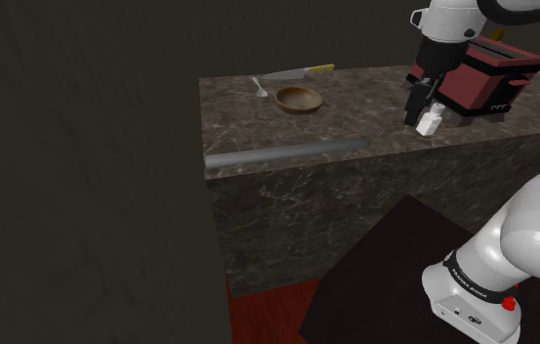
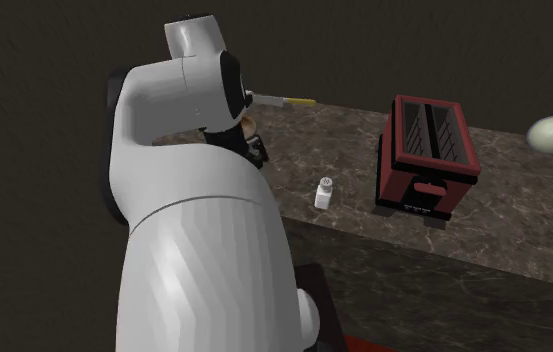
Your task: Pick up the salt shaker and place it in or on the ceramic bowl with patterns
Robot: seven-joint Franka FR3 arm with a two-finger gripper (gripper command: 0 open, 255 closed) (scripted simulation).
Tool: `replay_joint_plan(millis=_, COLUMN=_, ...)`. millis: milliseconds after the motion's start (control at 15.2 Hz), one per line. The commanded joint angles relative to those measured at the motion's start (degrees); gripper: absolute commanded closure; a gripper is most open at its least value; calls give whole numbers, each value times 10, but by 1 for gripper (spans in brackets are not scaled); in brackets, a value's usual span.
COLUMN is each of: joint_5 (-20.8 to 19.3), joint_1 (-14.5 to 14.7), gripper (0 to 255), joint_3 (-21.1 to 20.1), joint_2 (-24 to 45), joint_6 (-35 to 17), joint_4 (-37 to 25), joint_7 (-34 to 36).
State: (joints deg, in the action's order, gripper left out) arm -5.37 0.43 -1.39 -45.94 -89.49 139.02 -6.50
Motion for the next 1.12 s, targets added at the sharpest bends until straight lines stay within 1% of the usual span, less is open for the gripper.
replay_joint_plan(millis=0, joint_5=0, joint_1=0, gripper=0, joint_3=0, joint_2=0, joint_6=0, joint_4=0, joint_7=0)
replay_joint_plan(millis=528, joint_5=-75, joint_1=-46, gripper=0, joint_3=110, joint_2=-10, joint_6=-72, joint_4=29, joint_7=-96)
replay_joint_plan(millis=792, joint_5=-106, joint_1=-67, gripper=0, joint_3=168, joint_2=4, joint_6=-113, joint_4=27, joint_7=-145)
replay_joint_plan(millis=1056, joint_5=-130, joint_1=-81, gripper=0, joint_3=227, joint_2=31, joint_6=-157, joint_4=15, joint_7=-193)
